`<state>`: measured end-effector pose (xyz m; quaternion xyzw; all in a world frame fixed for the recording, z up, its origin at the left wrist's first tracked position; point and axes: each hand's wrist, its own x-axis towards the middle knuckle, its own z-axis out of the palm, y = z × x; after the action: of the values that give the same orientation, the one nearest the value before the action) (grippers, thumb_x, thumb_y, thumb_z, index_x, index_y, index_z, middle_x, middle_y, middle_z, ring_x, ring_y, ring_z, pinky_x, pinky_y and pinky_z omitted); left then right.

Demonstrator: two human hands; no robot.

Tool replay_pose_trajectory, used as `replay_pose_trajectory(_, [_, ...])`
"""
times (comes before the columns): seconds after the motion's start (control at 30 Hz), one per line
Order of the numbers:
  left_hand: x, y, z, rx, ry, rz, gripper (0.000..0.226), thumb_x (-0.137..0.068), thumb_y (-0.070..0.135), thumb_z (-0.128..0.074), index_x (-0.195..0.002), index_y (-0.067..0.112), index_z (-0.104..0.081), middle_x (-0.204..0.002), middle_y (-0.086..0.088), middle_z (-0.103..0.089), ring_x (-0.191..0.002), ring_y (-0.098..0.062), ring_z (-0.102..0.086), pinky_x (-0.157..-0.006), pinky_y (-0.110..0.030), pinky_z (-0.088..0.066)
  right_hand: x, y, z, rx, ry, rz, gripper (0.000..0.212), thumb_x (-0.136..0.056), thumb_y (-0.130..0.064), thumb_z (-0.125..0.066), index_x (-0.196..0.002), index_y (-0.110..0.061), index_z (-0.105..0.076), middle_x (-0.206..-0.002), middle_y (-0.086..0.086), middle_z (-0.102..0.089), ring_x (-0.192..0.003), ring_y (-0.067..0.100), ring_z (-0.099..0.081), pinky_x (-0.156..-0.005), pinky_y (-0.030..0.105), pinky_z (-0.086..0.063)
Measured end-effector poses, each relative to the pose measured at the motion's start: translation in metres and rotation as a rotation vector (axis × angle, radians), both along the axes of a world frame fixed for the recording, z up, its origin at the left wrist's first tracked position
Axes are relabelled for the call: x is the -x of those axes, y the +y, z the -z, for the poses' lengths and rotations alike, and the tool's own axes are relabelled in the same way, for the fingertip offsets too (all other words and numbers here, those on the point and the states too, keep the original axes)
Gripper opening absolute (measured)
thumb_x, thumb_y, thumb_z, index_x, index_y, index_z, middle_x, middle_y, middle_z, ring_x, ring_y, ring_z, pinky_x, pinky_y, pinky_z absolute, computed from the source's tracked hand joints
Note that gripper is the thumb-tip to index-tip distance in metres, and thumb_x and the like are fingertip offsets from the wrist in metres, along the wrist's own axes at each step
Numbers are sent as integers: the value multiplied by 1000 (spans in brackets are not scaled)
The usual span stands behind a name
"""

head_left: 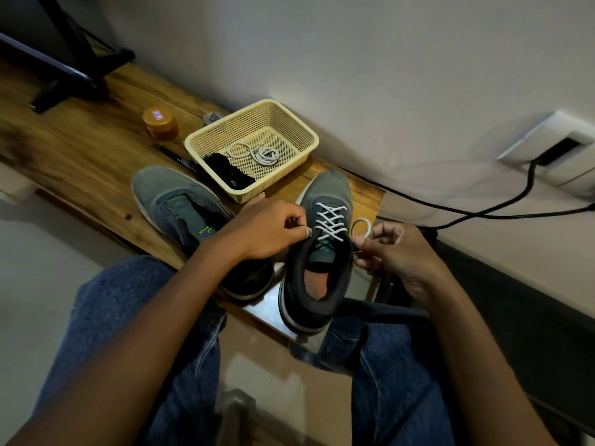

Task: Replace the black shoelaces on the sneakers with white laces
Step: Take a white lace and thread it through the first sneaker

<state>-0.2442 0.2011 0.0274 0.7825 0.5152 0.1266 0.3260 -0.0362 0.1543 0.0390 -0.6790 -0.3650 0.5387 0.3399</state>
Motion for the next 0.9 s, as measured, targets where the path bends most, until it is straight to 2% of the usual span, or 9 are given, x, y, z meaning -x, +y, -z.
replay_pose_trajectory(0.17, [1, 0, -4, 49, -38, -2, 19, -91, 31, -61, -79, 17, -65, -77, 3, -66, -80, -16, -58, -108, -38, -29, -1, 0, -1, 38, 49, 6, 15, -86, 5, -62, -75, 0, -54, -69, 17, -58, -49, 11, -63, -51, 17, -55])
replay_pose_trajectory(0.27, [0, -2, -5, 39, -14, -7, 20, -92, 34, -59, -79, 20, -64, -73, 9, -62, -80, -13, -55, -109, -33, -25, -1, -1, -3, 32, 55, 12, 15, -86, 4, -63, -74, -1, -55, -68, 16, -58, -51, 14, -63, -53, 19, -56])
replay_pose_trajectory(0.4, [3, -2, -5, 109, -93, -17, 27, -92, 42, -57, -77, 22, -67, -67, 6, -68, -69, -12, -65, -79, -34, -52, -2, -2, -4, 0, 67, -17, 5, -89, -6, -63, -84, -5, -61, -73, 11, -65, -58, 12, -62, -49, 18, -52])
replay_pose_trajectory(0.53, [12, 4, -8, 123, -249, -62, 36, -89, 45, -59, -71, 15, -68, -57, -3, -57, -54, -12, -49, -60, -29, -41, -3, -1, -10, -92, 241, 116, 6, -91, -8, -61, -86, -5, -63, -71, 6, -67, -56, 9, -60, -48, 15, -48])
replay_pose_trajectory(0.63, [13, 2, -18, 174, -412, -98, 41, -91, 39, -58, -71, 4, -65, -45, 13, -48, -44, 2, -39, -50, -12, -32, -6, 0, -15, -241, 256, 221, 4, -89, -9, -62, -88, -6, -65, -68, 2, -69, -57, 8, -61, -51, 15, -49])
replay_pose_trajectory(0.7, [12, 2, -25, 192, -558, -140, 42, -87, 43, -57, -74, 4, -66, -52, 11, -51, -46, 1, -39, -48, -11, -31, -6, -1, -21, -341, 233, 245, 6, -90, -10, -62, -85, -9, -65, -68, 1, -69, -60, 8, -62, -54, 15, -50])
replay_pose_trajectory(0.77, [10, 2, -31, 182, -669, -185, 37, -85, 45, -55, -75, 11, -67, -62, 1, -53, -51, -3, -39, -48, -13, -31, -3, -1, -27, -433, 222, 249, 7, -90, -11, -62, -84, -10, -66, -71, 1, -68, -64, 11, -63, -58, 17, -51])
replay_pose_trajectory(0.83, [7, 3, -33, 163, -743, -222, 30, -92, 34, -55, -75, 13, -67, -60, 7, -55, -54, -2, -42, -51, -11, -33, 2, -2, -32, -510, 192, 231, 6, -90, -10, -62, -88, -10, -67, -73, 2, -67, -67, 13, -63, -63, 19, -53])
replay_pose_trajectory(0.9, [1, 1, -34, 118, -767, -205, 23, -96, 24, -55, -78, 15, -68, -68, 12, -64, -64, -1, -50, -60, -11, -39, 9, -2, -36, -554, 123, 192, 7, -90, -7, -62, -92, -10, -69, -76, 3, -68, -68, 13, -65, -65, 20, -53])
